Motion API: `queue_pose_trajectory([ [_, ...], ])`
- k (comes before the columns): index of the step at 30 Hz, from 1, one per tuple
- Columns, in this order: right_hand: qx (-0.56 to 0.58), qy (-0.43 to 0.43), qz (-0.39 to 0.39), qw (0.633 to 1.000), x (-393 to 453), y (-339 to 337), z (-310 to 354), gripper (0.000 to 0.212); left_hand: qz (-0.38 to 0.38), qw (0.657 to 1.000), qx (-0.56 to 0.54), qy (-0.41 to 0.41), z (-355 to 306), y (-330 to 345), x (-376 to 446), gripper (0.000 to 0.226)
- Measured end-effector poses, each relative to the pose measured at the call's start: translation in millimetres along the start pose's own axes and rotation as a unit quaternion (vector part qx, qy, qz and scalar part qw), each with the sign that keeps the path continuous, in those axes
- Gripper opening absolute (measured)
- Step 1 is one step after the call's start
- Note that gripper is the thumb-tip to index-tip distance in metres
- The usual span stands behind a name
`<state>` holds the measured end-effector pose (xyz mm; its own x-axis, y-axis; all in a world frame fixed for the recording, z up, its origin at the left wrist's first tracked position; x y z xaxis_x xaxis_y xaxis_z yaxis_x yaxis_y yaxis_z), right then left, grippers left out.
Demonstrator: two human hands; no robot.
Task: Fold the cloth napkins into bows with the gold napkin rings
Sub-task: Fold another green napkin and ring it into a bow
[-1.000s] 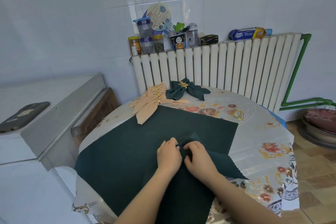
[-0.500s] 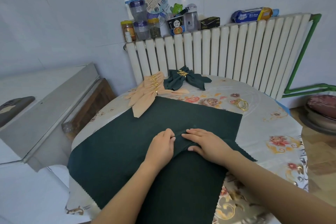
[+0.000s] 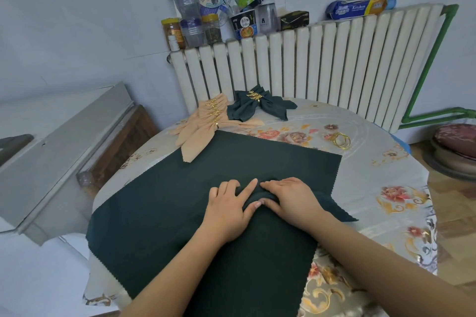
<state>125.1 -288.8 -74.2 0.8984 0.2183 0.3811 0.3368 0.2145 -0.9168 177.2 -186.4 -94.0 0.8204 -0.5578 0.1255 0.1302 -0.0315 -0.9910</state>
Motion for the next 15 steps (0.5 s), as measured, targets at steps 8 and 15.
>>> queue_pose_trajectory([
  [8, 0.020, -0.030, -0.064, 0.997, 0.9, -9.7, -1.6, 0.033, 0.050, 0.992, -0.119, -0.012, 3.7, 5.5, 5.3, 0.049],
  [15, -0.001, -0.034, -0.155, 0.987, -1.7, -16.0, -10.3, 0.026, 0.063, 0.985, -0.157, 0.021, 7.6, 2.7, 19.8, 0.047],
])
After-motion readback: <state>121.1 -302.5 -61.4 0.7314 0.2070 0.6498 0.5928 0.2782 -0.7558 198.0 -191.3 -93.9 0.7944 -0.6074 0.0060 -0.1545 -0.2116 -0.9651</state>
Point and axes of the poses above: each hand's wrist, its own x-axis towards the middle knuckle, its own y-axis out of the palm, z = x × y, the point moved 9 cm from there along x, towards the middle knuckle, and after that the axes turned 13 degrees about -y, right-handed, at the moved point
